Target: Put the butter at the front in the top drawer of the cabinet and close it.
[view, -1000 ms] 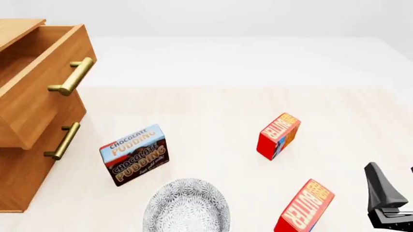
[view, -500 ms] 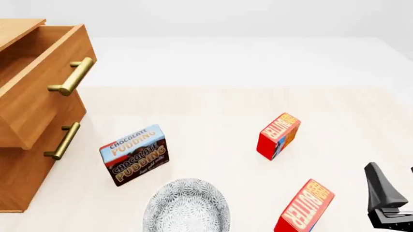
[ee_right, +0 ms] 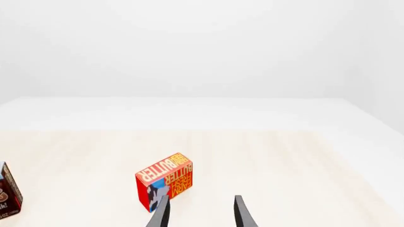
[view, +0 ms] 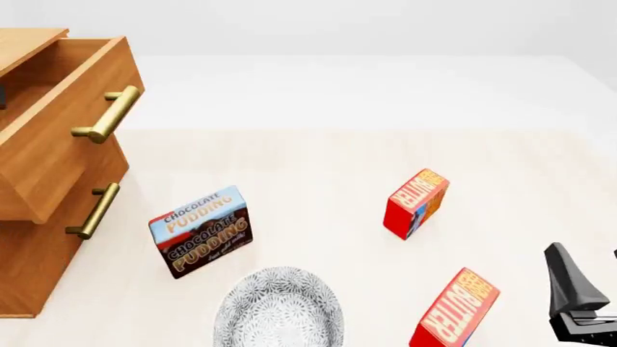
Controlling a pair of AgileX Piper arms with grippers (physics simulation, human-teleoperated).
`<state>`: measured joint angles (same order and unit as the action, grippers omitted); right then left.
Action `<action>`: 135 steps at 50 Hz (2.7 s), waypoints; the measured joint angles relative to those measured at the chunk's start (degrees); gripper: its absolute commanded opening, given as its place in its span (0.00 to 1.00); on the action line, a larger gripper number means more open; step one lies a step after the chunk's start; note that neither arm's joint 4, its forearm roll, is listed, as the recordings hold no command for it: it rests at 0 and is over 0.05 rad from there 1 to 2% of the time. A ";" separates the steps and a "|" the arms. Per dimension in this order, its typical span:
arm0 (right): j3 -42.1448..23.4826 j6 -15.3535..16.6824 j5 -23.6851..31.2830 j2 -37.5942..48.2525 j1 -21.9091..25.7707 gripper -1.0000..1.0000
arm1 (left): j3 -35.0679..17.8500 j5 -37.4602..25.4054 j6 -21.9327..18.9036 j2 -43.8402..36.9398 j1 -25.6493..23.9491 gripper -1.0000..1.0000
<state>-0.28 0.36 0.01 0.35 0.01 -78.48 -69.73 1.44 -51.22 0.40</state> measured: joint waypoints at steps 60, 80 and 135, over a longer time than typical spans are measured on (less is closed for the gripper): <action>0.00 0.00 0.00 0.00 0.00 1.00 | 3.75 7.97 0.23 -11.49 1.26 1.00; 0.00 0.00 0.00 0.00 0.00 1.00 | 6.20 11.06 0.78 -13.87 -0.56 1.00; 0.00 0.00 0.00 0.00 0.00 1.00 | 3.97 11.05 0.66 -18.98 -11.17 1.00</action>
<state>-0.28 0.37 0.01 0.35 0.01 -74.51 -58.68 2.10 -70.20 -10.77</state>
